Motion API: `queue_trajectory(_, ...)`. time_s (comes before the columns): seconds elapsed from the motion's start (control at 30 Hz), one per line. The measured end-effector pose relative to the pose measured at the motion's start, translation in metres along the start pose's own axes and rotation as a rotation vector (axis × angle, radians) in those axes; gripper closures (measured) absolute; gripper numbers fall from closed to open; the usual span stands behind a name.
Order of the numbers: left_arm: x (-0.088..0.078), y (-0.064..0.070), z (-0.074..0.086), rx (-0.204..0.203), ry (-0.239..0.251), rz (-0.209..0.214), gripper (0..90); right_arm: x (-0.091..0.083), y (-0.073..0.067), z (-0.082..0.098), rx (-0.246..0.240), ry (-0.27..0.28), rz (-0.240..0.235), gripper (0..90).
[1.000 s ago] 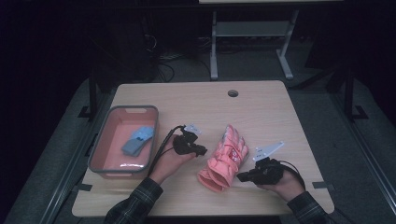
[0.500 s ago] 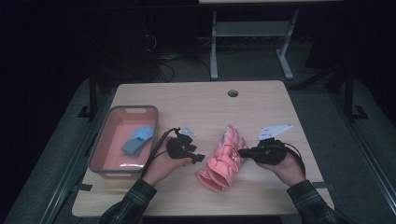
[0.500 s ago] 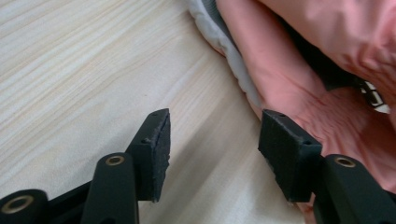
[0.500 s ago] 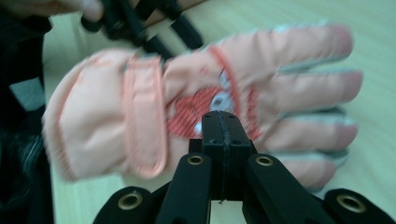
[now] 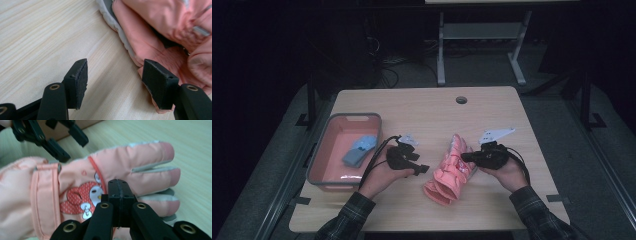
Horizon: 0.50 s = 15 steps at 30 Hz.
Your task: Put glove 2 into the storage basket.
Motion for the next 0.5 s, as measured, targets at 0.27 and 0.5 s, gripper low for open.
queue_trajectory(0.27,-0.003,0.003,-0.004,-0.002,0.020,0.008,36.3,0.016,0.002,0.011,0.021,-0.059,-0.005,90.0)
queue_trajectory(0.5,-0.011,0.008,-0.014,0.017,0.025,0.028,33.8,0.028,0.000,0.017,0.010,-0.095,0.002,90.0)
Point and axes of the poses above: each handheld gripper's, and its own axes: x roughly forward along the jaws, z roughly out of its underside, y roughly to its right, the point moved 7 cm from there along x, roughly forward along the jaws, and after that the axes turned 1 degree about -z, right-handed, at the moved point
